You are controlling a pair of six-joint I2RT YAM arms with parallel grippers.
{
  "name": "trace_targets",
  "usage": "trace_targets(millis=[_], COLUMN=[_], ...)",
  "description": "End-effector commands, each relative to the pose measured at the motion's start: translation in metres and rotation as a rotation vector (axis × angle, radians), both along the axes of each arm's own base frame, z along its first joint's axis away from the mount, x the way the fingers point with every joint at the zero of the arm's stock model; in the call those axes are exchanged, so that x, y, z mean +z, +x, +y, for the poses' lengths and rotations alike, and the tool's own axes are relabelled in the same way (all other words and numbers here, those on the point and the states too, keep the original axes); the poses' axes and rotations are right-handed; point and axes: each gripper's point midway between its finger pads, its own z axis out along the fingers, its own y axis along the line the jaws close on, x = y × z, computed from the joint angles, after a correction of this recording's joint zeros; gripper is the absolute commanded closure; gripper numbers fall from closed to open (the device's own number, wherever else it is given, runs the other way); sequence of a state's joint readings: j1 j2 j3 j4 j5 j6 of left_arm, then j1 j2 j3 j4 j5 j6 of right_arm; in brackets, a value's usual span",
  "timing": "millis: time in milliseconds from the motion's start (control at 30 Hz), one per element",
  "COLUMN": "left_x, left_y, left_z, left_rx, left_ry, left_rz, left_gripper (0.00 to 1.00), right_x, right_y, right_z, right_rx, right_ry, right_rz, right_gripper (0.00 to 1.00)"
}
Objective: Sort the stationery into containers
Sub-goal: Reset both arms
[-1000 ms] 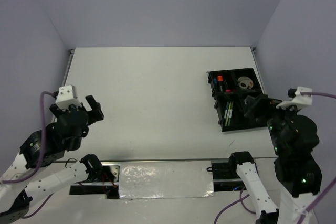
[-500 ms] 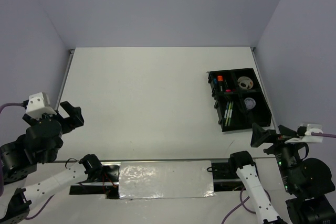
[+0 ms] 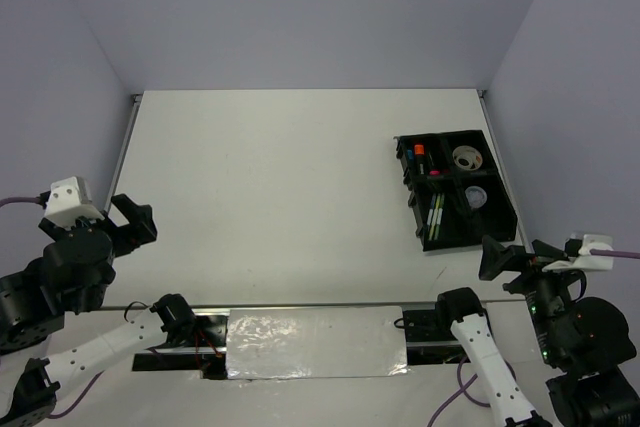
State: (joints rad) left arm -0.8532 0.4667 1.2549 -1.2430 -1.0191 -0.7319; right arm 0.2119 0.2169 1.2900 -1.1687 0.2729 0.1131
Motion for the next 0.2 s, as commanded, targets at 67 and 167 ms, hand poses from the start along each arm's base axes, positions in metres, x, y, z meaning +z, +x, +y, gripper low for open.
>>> trace_targets(millis=[67,167], left_x=[0.0075,0.0073], left_y=[0.0001,0.0008], left_z=[0.0014,0.0002], left_rx=[-0.002,-0.005], left_ry=[0.004,0.002], left_rz=[-0.015,-0.018], left_gripper=[0.01,0.01], right_x=[0.0003,0.0003], right_y=[0.0016,0.0020], right_z=[-0.0027,-0.0026], right_rx=[-0.012,-0.011], right_ry=[-0.001,0.000], right_rz=[-0.008,-0.007], right_gripper=[0.00,0.00])
